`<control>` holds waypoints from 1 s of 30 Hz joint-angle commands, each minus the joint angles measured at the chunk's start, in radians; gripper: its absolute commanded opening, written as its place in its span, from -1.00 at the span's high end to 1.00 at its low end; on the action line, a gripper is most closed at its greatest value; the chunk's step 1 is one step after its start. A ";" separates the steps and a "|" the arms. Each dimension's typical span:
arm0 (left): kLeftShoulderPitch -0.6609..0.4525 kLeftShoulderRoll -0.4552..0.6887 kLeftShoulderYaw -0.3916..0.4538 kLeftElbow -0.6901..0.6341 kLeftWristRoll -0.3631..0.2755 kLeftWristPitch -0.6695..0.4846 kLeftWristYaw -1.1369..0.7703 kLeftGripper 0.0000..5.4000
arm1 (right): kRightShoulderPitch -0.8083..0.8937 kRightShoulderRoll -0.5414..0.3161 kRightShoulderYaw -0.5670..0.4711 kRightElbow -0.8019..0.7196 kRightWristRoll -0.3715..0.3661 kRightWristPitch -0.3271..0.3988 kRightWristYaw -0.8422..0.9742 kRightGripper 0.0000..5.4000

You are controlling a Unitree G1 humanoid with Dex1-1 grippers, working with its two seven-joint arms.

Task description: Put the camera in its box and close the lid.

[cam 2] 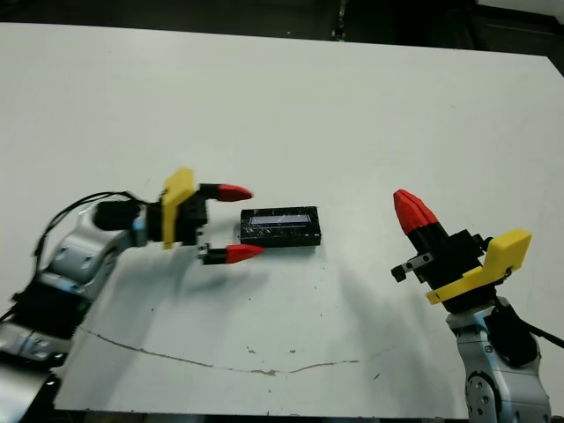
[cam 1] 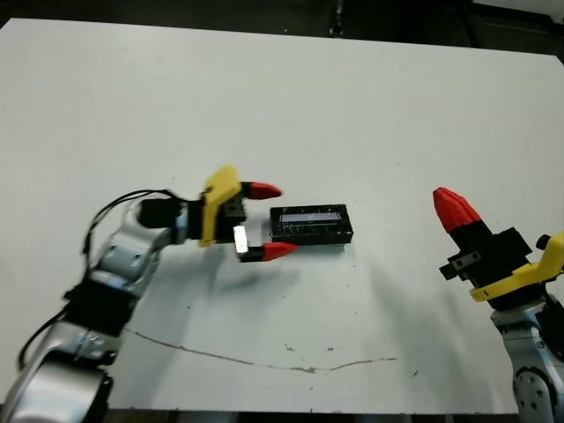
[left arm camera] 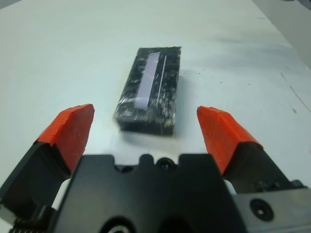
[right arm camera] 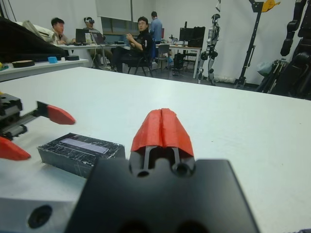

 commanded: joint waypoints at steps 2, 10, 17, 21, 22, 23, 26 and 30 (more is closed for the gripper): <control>0.060 0.045 0.056 -0.046 -0.044 -0.021 0.006 -0.99 | 0.000 -0.014 0.000 0.004 -0.011 -0.010 0.005 1.00; 0.103 0.096 0.132 -0.085 -0.075 -0.025 0.062 -0.99 | 0.001 -0.010 0.000 0.008 -0.002 -0.011 0.011 1.00; 0.123 0.079 0.250 -0.179 -0.242 0.094 0.127 -0.99 | 0.004 -0.014 -0.001 0.000 -0.015 -0.004 0.003 1.00; 0.167 -0.045 0.261 -0.318 -0.297 0.106 0.312 -0.86 | 0.002 -0.007 0.001 0.009 -0.013 -0.015 0.007 1.00; 0.173 -0.081 0.250 -0.339 -0.303 0.101 0.351 -0.80 | 0.001 -0.007 0.001 0.011 -0.011 -0.015 0.009 1.00; 0.177 -0.119 0.236 -0.356 -0.313 0.101 0.385 -0.75 | 0.001 -0.006 0.002 0.011 -0.011 -0.017 0.008 1.00; 0.175 -0.190 0.186 -0.398 -0.306 0.119 0.475 -0.58 | 0.002 -0.002 0.001 0.011 -0.008 -0.016 0.004 1.00; 0.147 -0.267 0.103 -0.422 -0.298 0.201 0.597 -0.36 | 0.006 0.004 -0.002 -0.002 -0.005 0.003 -0.024 1.00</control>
